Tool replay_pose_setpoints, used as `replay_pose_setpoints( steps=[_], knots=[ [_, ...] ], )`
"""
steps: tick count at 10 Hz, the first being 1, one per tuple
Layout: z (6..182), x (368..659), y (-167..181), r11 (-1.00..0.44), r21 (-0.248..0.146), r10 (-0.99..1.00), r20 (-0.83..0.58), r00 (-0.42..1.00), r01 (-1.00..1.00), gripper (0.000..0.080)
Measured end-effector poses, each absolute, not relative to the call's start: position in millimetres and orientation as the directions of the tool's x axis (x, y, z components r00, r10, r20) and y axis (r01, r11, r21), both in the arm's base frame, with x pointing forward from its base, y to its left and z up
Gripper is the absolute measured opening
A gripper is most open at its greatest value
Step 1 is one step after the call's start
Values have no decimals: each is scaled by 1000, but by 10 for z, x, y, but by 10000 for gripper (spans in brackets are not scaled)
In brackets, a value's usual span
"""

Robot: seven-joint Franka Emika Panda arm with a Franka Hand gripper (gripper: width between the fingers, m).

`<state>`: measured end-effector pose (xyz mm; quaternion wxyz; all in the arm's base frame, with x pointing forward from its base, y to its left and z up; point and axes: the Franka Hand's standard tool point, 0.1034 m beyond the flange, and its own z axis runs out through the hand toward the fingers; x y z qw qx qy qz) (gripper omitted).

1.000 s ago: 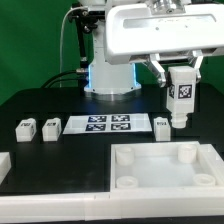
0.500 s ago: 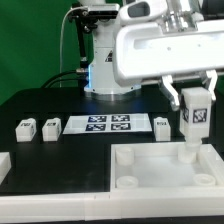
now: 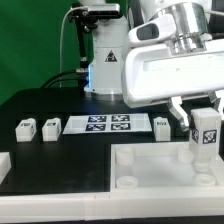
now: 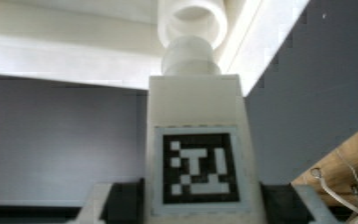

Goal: Assemble one leg

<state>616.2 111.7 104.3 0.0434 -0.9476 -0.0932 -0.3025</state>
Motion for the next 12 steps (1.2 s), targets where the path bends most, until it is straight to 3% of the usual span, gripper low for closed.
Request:
replay_pose_setpoints(
  steps=[2, 12],
  knots=[
    [934, 6137, 1136, -978, -29, 151, 571, 807, 204, 292],
    [746, 6077, 1148, -978, -32, 152, 560, 815, 204, 294]
  ],
)
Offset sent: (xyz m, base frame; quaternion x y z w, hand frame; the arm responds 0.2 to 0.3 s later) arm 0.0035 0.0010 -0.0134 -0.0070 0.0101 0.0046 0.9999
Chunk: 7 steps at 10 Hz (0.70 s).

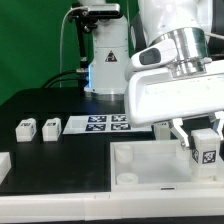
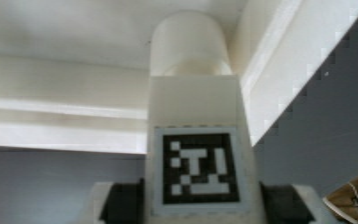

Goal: Assemble one leg

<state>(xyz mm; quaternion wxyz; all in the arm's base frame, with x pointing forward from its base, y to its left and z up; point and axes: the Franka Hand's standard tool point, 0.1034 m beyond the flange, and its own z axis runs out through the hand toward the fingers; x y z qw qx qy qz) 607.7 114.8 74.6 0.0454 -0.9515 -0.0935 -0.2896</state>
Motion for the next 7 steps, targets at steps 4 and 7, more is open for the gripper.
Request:
replay_pose_setpoints(
  steps=[4, 7],
  knots=[
    [733, 6069, 1148, -978, -33, 153, 554, 818, 205, 588],
    [732, 6068, 1148, -978, -33, 153, 554, 819, 205, 646]
  ],
)
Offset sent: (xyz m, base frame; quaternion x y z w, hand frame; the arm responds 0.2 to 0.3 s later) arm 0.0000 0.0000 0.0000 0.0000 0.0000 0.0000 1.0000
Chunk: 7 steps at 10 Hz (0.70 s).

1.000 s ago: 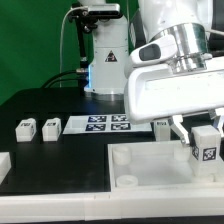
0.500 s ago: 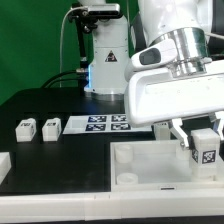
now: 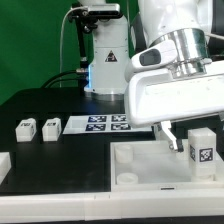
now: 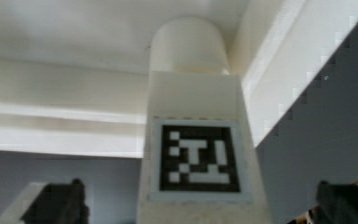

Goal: Assemble one leg

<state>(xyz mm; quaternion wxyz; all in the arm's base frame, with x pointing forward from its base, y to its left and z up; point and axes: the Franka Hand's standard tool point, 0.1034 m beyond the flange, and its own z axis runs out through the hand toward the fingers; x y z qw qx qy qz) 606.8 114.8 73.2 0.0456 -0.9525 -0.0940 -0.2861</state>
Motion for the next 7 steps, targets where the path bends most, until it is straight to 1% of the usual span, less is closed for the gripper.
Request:
replay_pose_setpoints(
  steps=[4, 6, 7],
  knots=[
    [735, 6068, 1144, -978, -33, 154, 550, 821, 206, 648],
    [870, 6089, 1119, -977, -35, 161, 519, 840, 209, 648],
    [936, 6087, 1139, -975, -46, 174, 459, 871, 219, 648]
  ],
)
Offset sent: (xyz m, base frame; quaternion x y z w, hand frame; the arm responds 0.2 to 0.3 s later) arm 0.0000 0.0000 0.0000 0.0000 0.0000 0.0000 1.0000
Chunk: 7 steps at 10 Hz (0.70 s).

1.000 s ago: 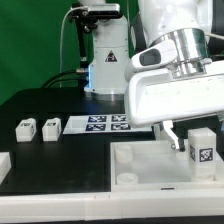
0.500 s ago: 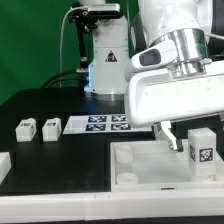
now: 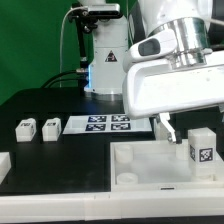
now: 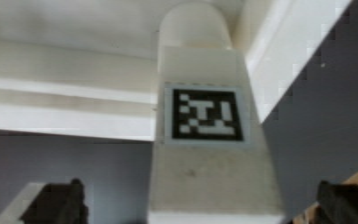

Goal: Assemble one leg

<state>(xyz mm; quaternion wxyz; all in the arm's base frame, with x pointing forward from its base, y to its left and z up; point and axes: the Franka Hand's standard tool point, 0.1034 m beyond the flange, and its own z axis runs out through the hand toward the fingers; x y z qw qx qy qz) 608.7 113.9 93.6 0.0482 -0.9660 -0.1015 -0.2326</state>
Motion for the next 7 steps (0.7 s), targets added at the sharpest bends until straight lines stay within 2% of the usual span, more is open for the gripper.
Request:
replay_pose_setpoints(
  steps=[1, 4, 6, 7],
  knots=[
    [1032, 6151, 1134, -975, -44, 173, 467, 867, 218, 648],
    [1029, 6159, 1167, -969, -102, 202, 203, 958, 226, 648],
    [937, 6104, 1189, -966, -144, 215, 6, 977, 214, 648],
    [902, 6119, 1206, -964, -156, 221, -35, 975, 213, 648]
  ],
)
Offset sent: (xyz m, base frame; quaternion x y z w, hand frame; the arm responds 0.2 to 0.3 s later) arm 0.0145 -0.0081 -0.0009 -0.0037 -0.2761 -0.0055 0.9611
